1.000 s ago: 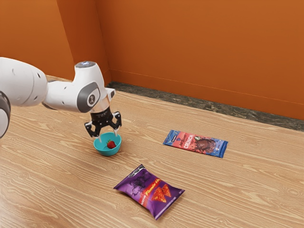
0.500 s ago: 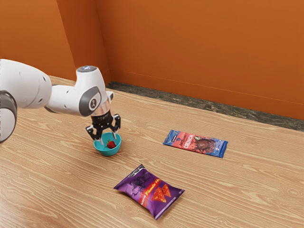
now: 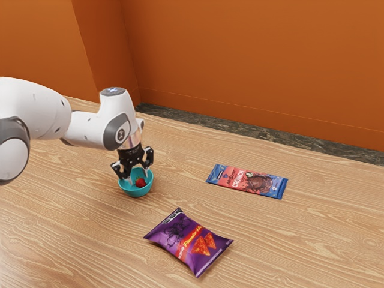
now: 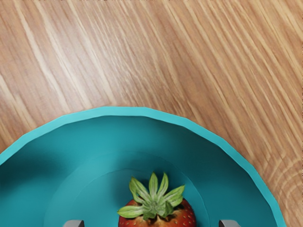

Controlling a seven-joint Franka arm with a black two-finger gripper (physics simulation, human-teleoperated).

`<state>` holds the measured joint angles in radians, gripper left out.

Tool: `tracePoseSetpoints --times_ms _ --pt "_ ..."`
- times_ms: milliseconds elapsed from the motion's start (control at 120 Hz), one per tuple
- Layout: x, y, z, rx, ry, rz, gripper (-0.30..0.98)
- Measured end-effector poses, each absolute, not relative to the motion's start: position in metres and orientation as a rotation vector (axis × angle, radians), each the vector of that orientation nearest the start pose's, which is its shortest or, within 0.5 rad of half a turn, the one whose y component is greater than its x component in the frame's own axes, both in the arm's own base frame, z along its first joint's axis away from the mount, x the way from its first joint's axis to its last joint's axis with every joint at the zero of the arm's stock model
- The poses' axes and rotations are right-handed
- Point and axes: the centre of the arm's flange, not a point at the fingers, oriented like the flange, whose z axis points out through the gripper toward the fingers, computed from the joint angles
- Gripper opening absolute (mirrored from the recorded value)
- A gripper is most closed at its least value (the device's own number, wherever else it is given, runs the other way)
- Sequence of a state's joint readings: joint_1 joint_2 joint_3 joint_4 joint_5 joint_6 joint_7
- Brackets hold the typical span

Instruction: Take strawberry from the bowl

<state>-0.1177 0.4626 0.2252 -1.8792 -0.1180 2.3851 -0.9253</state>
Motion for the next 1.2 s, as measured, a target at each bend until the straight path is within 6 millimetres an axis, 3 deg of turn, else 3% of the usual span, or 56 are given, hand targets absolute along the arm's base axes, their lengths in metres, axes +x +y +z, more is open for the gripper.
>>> tracePoseSetpoints --times_ms 142,650,1200 --pt "0.638 0.067 0.267 -2.671 -1.657 -0.086 0.33" --pt "0.640 0.065 0.257 -2.658 -1.677 -0.086 0.33" --pt "0.640 0.066 0.255 -2.645 -1.689 -0.086 0.09"
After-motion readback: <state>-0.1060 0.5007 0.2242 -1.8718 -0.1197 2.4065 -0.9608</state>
